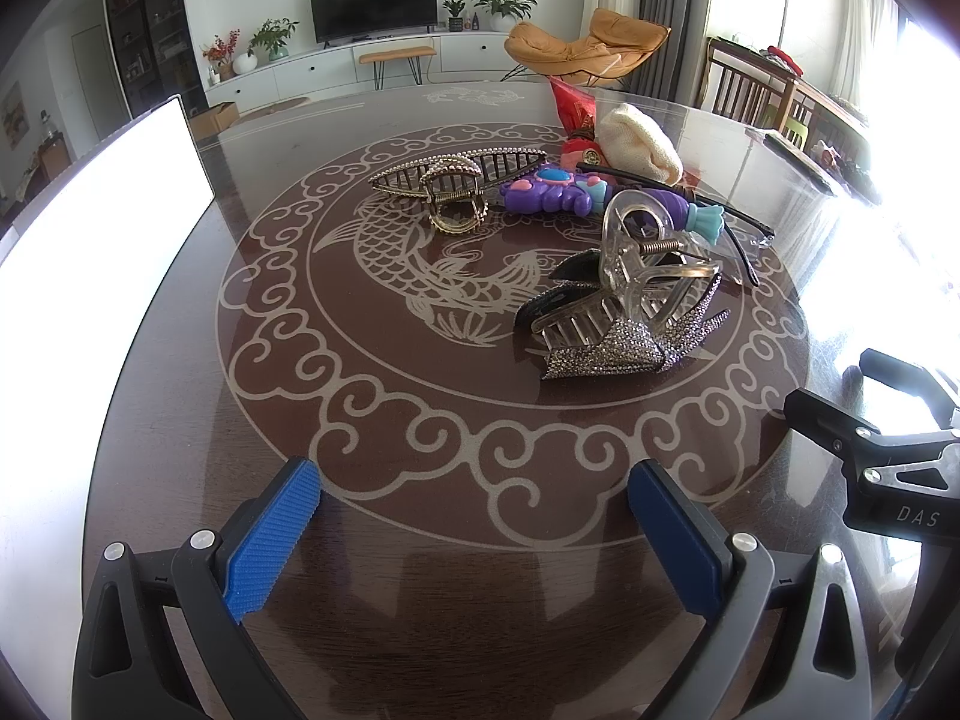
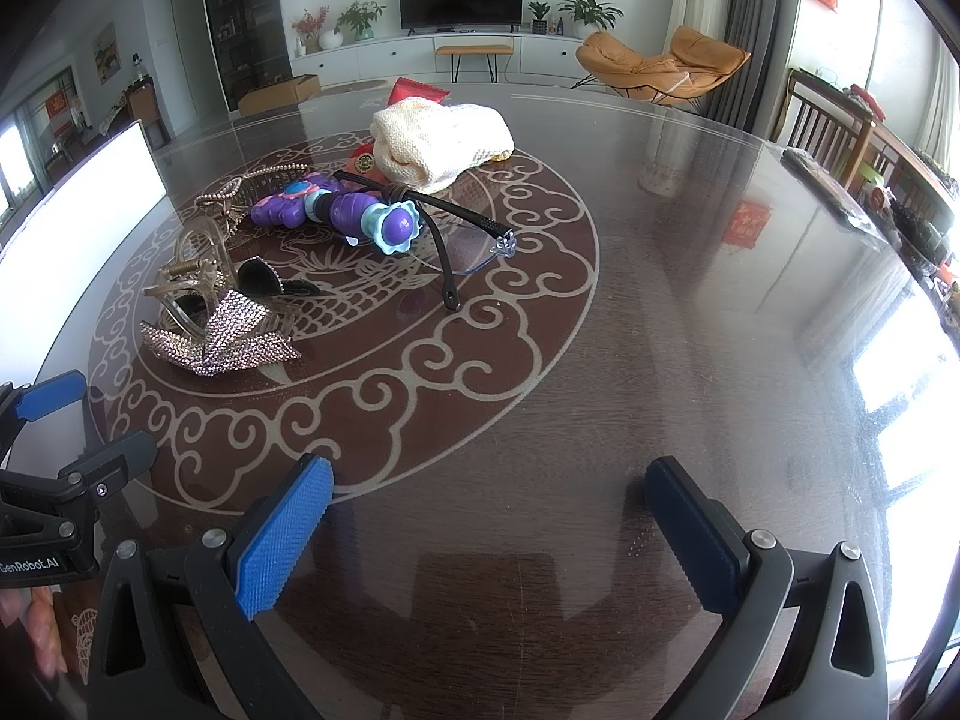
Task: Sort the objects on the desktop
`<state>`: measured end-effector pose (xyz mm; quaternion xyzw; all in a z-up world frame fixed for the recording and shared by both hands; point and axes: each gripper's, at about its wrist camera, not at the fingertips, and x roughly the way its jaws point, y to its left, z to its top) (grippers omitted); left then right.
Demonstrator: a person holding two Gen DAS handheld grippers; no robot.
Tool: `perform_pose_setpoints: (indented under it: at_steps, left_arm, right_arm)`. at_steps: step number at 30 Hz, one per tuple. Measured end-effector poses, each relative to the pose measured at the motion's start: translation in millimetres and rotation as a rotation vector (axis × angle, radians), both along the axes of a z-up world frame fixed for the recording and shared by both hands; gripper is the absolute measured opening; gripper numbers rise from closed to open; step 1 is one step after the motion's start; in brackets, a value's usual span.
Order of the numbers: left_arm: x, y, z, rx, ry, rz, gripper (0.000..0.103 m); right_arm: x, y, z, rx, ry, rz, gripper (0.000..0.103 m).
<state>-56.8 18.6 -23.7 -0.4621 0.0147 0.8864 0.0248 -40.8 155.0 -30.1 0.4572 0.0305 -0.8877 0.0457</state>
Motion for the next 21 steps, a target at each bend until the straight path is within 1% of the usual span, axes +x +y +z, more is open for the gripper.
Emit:
perform_pose_setpoints:
  at_steps: [21]
  left_arm:
    - [0.2, -0.5, 1.1, 0.006, 0.0, -0.005, 0.103]
  right_arm:
    - [0.1, -0.2, -0.1, 0.0, 0.0, 0.0, 0.103]
